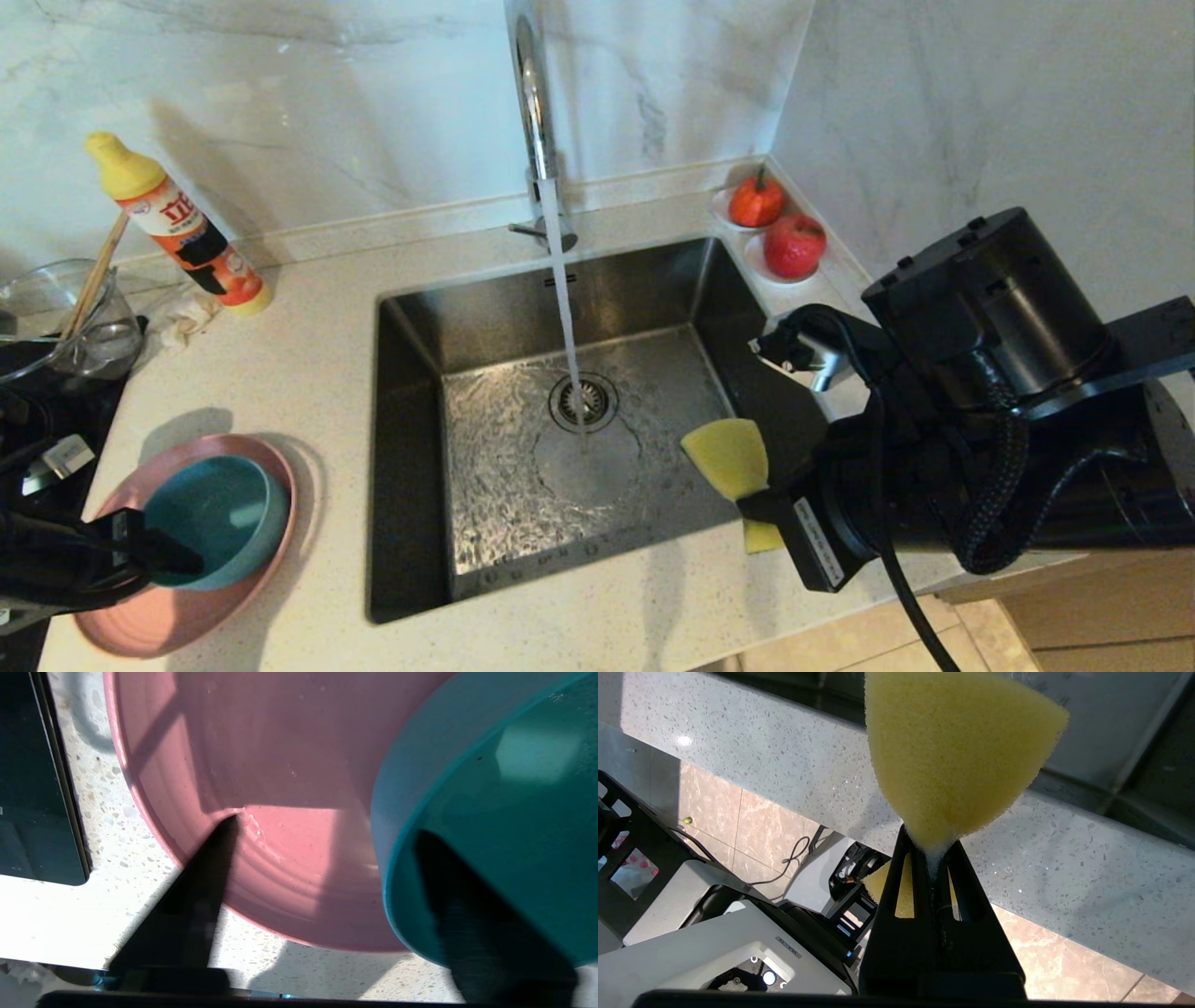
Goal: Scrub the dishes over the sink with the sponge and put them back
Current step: Pick up a bowl and the sponge
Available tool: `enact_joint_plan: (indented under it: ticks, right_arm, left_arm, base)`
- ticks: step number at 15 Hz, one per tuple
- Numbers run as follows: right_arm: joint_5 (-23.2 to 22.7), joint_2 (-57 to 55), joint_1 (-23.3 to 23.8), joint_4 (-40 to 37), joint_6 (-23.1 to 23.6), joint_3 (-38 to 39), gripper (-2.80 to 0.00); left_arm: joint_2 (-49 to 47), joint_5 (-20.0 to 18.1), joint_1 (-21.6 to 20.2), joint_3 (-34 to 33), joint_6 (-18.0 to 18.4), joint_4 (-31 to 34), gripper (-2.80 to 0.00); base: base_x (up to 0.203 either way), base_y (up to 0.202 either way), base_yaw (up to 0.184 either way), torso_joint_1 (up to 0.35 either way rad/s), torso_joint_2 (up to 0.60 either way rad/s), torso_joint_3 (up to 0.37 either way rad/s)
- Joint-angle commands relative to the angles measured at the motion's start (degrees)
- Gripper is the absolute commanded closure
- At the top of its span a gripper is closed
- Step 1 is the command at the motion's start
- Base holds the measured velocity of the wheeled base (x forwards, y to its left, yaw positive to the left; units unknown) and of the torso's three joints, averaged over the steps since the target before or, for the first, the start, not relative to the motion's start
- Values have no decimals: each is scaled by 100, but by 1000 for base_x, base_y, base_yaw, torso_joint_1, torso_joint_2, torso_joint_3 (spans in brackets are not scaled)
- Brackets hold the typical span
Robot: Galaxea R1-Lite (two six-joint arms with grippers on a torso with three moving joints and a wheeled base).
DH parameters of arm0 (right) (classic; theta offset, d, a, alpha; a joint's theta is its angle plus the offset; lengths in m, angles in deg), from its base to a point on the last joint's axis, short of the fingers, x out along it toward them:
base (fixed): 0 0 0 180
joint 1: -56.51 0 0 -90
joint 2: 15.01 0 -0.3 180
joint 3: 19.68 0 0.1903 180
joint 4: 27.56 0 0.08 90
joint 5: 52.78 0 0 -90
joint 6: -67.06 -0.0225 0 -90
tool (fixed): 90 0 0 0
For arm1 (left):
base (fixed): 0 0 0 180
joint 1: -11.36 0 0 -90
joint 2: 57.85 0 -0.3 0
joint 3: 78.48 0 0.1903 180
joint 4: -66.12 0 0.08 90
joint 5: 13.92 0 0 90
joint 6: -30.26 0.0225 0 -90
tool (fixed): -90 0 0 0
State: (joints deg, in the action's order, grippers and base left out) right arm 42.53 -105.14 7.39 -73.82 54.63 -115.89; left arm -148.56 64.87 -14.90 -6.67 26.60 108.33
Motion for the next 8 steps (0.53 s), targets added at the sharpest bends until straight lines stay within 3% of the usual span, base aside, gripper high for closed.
enact_joint_plan:
  ticks: [1,8]
  right_arm:
    - [5,-5,-1,-13,-6,-2,0]
    - [-4,21,-1,-22,-15,16,0]
  left_arm:
    - [-8,-6,-2,51,-11,12,0]
    - [45,-40,-2,60,-3,5,0]
  base:
    - [0,0,0,0,0,0]
    - [0,0,0,0,0,0]
